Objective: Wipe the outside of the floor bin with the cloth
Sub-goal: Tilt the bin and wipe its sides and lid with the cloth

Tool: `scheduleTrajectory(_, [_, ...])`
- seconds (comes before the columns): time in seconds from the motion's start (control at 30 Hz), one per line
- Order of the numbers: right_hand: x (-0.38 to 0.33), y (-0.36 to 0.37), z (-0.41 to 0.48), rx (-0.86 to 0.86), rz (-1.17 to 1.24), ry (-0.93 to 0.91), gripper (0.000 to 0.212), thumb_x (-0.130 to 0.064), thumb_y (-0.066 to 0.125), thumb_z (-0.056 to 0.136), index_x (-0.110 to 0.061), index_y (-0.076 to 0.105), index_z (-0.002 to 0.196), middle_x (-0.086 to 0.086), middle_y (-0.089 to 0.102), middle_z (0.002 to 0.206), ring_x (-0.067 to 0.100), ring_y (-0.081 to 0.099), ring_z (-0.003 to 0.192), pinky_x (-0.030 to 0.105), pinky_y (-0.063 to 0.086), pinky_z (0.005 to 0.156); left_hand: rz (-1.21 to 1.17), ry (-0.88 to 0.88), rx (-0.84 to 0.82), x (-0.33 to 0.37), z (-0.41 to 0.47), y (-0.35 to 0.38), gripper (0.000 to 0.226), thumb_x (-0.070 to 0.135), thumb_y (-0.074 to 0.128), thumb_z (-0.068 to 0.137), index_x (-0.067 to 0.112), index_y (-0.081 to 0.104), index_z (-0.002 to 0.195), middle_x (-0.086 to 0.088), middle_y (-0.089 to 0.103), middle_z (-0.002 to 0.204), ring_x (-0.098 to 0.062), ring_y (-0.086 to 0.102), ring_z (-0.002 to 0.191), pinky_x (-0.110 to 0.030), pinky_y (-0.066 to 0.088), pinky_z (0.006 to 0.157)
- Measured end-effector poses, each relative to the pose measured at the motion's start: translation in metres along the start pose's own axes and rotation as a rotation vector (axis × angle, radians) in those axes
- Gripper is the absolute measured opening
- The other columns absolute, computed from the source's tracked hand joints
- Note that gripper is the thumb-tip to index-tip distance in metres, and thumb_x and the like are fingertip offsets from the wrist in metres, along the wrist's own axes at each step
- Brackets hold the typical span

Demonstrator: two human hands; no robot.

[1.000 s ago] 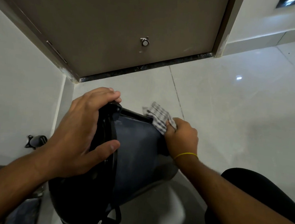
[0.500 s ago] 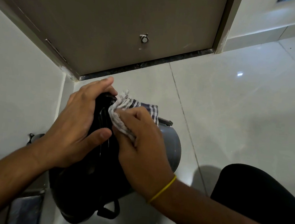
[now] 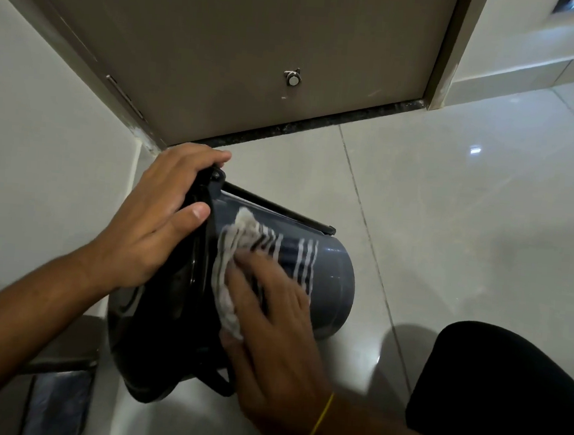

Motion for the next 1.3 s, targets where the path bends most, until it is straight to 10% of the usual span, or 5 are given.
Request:
scheduleTrajectory(0.3, [0.022,-0.016,0.085,-0.064,0.200,0.109,0.042,-0.032,0.041,0.110,-0.011,0.065,0.138,0.003,0.059,0.140,0.020,0.063,0.125,0.048,0.052,0.105,-0.143,-0.037,0.060,-0.003,-0.011,0.001,0.084,0.085,0.028,0.101,0.044,0.013,0.173,0.032,0.041,0.156,-0.020,0.048,0.150,-0.060,0.039,0.124])
scheduleTrajectory(0.67, [-0.003,0.004,-0.036,0.021,-0.060,0.109,0.061,-0.058,0.021,0.111,-0.032,0.048,0.159,-0.006,0.042,0.169,0.013,0.028,0.165,0.043,0.039,0.125,-0.133,-0.117,0.047,-0.018,-0.018,0.005,0.078,0.051,0.047,0.099,0.020,0.034,0.169,0.014,0.040,0.159,0.004,0.040,0.149,-0.024,0.032,0.126])
scheduleTrajectory(0.83, [0.004,0.000,0.033,0.015,0.015,0.142,0.050,-0.048,0.028,0.111,-0.030,0.051,0.152,-0.012,0.047,0.158,0.006,0.041,0.153,0.050,0.035,0.123,-0.202,-0.146,0.057,-0.024,-0.027,0.000,0.067,0.049,0.048,0.097,0.032,0.037,0.161,0.010,0.046,0.152,-0.012,0.050,0.143,-0.041,0.039,0.122])
scheduleTrajectory(1.07, [0.062,-0.019,0.058,0.161,0.153,0.251,0.042,-0.036,0.036,0.113,-0.019,0.073,0.126,-0.004,0.071,0.129,0.017,0.066,0.121,0.047,0.053,0.103,-0.083,-0.109,0.078,-0.005,-0.025,0.001,0.086,0.076,0.044,0.100,0.017,0.040,0.162,0.033,0.036,0.151,0.008,0.041,0.142,-0.015,0.032,0.120])
scheduleTrajectory(1.3, [0.127,-0.042,0.037,0.209,0.178,0.683,0.032,-0.035,0.041,0.113,-0.019,0.066,0.104,-0.003,0.065,0.110,0.019,0.060,0.101,0.035,0.047,0.090,0.019,-0.147,0.079,0.018,-0.016,0.012,0.094,0.094,0.026,0.093,0.032,0.036,0.163,0.030,0.035,0.153,0.021,0.029,0.143,-0.065,0.040,0.121])
Point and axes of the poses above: each hand's wrist, its own z-axis towards the middle knuckle, its own y-axis out of the palm, x = y × z, the point moved 10 cm from there along z, towards the middle knuckle
